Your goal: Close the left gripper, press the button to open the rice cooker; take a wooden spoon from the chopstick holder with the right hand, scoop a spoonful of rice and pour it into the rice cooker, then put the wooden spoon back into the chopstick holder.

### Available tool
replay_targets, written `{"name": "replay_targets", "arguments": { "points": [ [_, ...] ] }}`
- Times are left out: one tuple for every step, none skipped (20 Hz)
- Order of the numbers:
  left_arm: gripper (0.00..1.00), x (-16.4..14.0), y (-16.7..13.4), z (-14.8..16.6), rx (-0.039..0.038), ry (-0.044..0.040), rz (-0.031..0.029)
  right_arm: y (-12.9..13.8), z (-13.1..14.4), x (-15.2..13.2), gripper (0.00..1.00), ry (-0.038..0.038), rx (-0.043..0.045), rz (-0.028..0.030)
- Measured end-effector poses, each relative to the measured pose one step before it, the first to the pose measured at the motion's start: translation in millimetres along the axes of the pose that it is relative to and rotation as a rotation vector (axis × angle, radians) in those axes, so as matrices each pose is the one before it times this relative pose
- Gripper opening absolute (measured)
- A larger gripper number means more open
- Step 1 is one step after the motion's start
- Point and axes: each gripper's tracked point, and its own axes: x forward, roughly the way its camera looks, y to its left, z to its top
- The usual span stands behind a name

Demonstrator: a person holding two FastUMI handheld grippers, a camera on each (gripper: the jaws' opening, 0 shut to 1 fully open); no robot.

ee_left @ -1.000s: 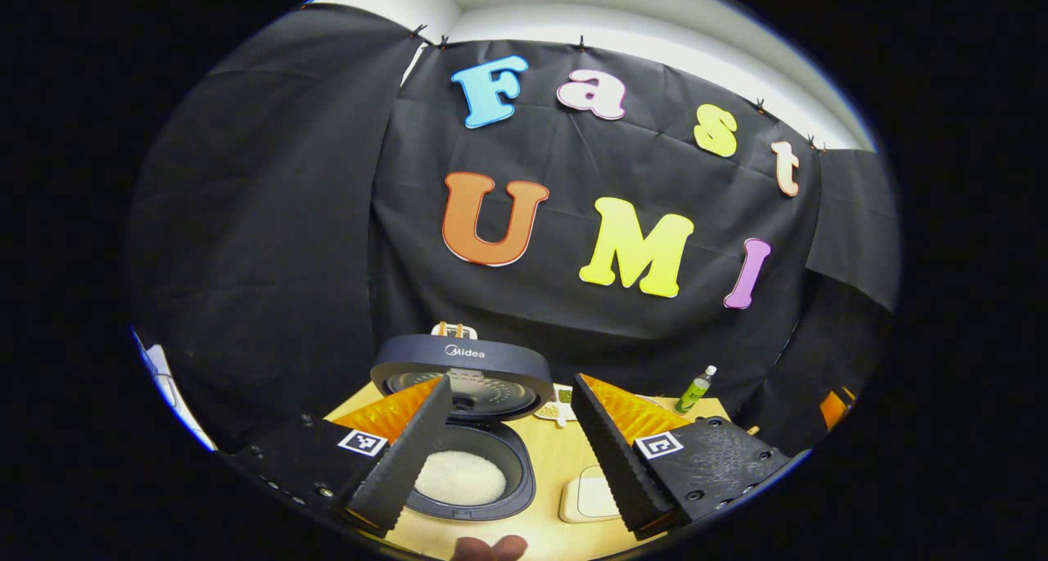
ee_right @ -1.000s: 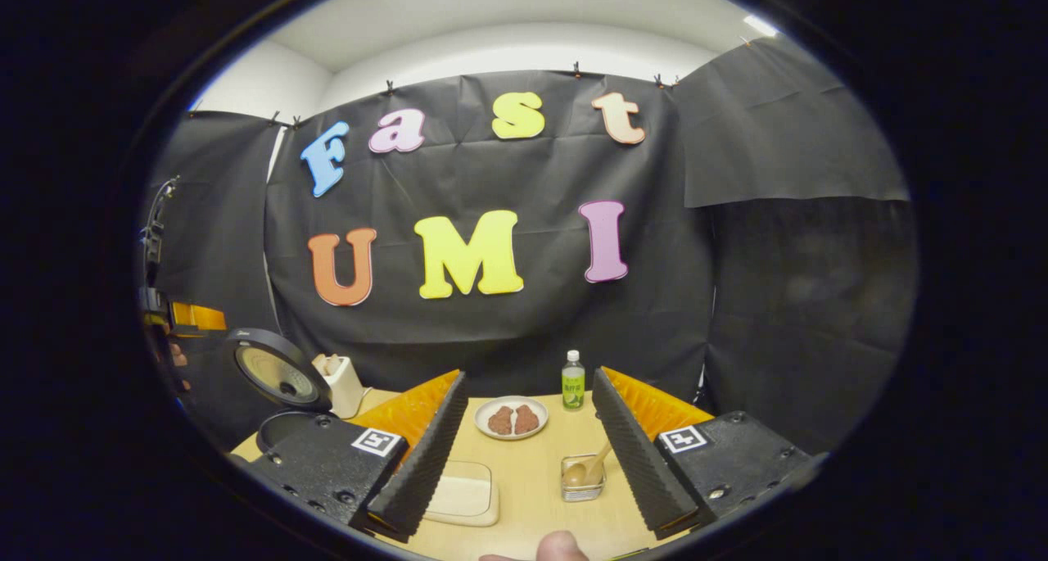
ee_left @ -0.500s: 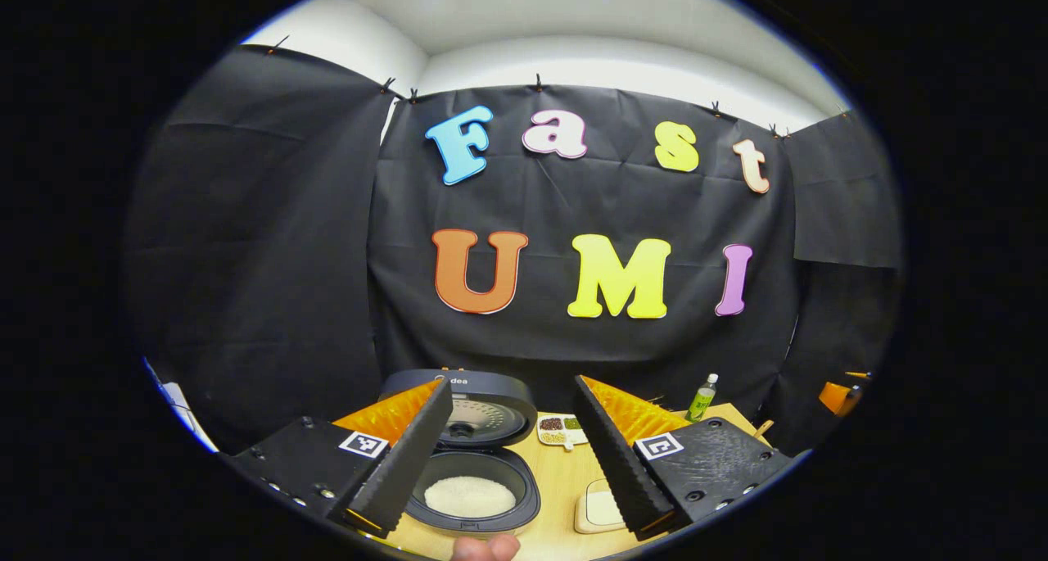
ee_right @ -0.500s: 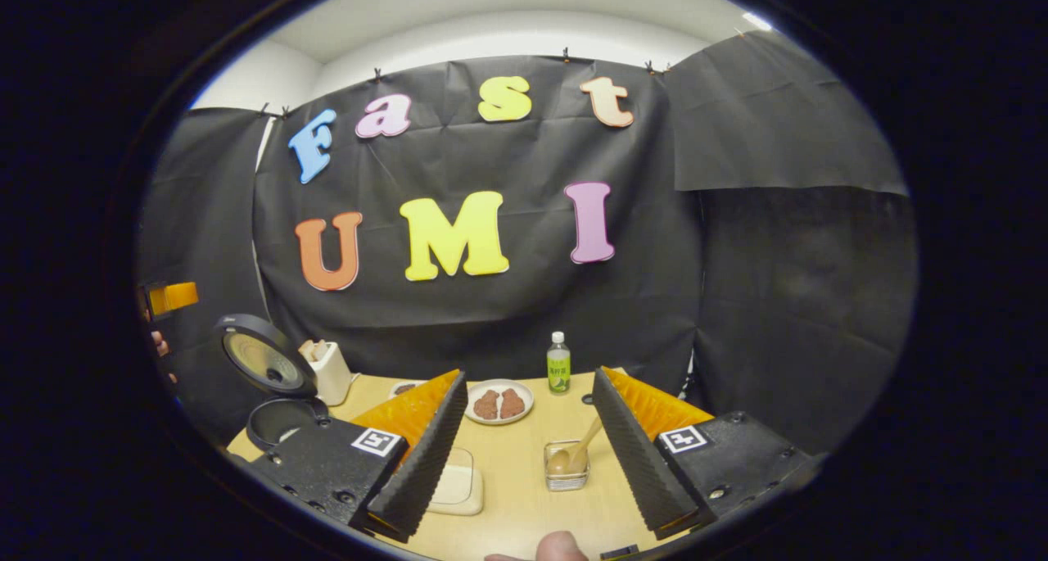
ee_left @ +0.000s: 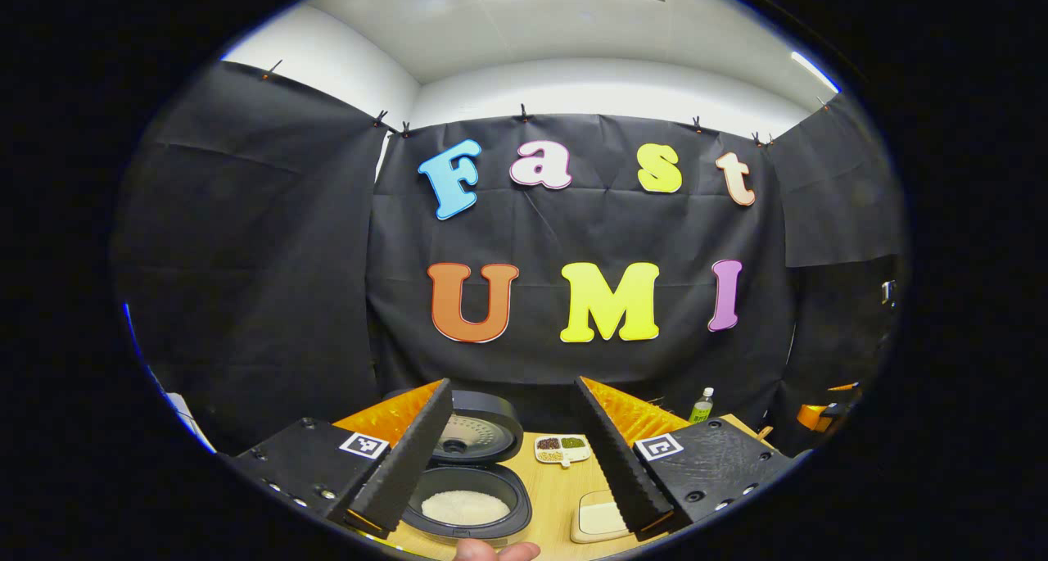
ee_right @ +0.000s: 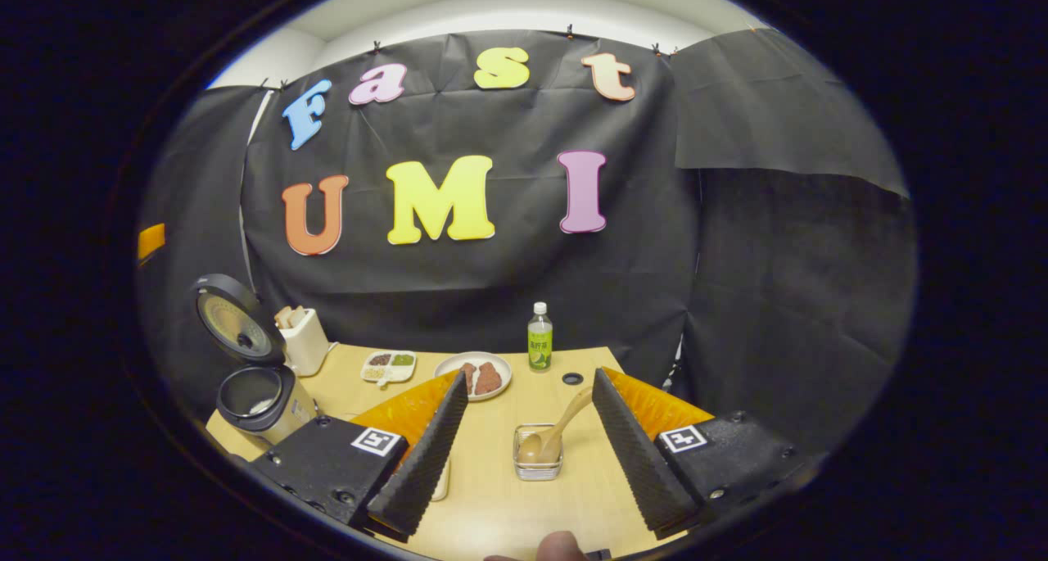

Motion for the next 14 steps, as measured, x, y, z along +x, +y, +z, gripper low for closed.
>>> {"name": "replay_targets", "arguments": {
  "points": [
    [0.94,0.72,-2.69,-2.46,0.00303,0.00335,-0.00017,-2.46,-3.55,5.88,0.95,0.00978,-0.00158,0.00244],
    [0.94,2.18,-3.29,-0.58,0.00702,0.00310,-0.00168,-2.68,-4.89,7.69,0.95,0.01148,0.00371,0.00278],
    [0.94,2.88,-3.30,-2.30,0.00976,0.00582,-0.00262,-4.15,-4.52,7.91,0.99,0.01220,0.00628,-0.00138],
    [0.94,1.92,-2.43,-2.79,0.00912,0.00576,0.00396,-4.35,-6.59,10.70,0.95,0.01369,0.00565,0.00064],
    [0.94,3.56,-2.23,-2.60,0.00498,0.00665,0.00570,-2.48,-5.97,9.00,0.99,0.01695,0.00260,0.00462],
    [0.94,2.64,0.08,-1.28,0.00432,0.00731,0.00791,-3.18,-8.75,12.73,0.99,0.02106,0.00140,0.00600],
    [0.94,3.42,-2.17,-1.24,0.00155,0.00845,0.00714,-2.19,-5.83,10.31,0.99,0.02100,0.00391,0.00636],
    [0.94,3.28,-5.13,-0.35,-0.00025,0.00326,0.00354,-3.46,-7.63,12.46,1.00,0.02393,0.00754,0.00852],
    [0.94,4.19,-3.86,0.16,0.00045,0.00321,0.00213,-4.09,-6.85,12.26,0.95,0.02237,0.01097,0.00248],
    [0.94,4.82,-2.40,-2.85,0.00336,0.00440,0.00462,-5.38,-6.39,13.07,0.99,0.02162,0.01523,0.00081],
    [0.94,5.73,-3.09,-3.33,0.00298,0.00701,0.00571,-5.38,-7.41,14.16,1.00,0.02760,0.01784,-0.00055],
    [0.94,5.07,-3.33,-1.36,0.00004,0.00662,0.00619,-3.24,-7.43,12.61,1.00,0.02550,0.01279,0.00183],
    [0.94,6.15,-2.92,-1.60,-0.00297,0.01009,0.00610,-3.94,-5.69,13.24,1.00,0.02713,0.01283,0.00118],
    [0.94,5.93,-3.74,-2.00,-0.00401,0.00879,0.00645,-3.83,-6.40,14.22,0.95,0.02842,0.01344,0.00346]
  ]
}}
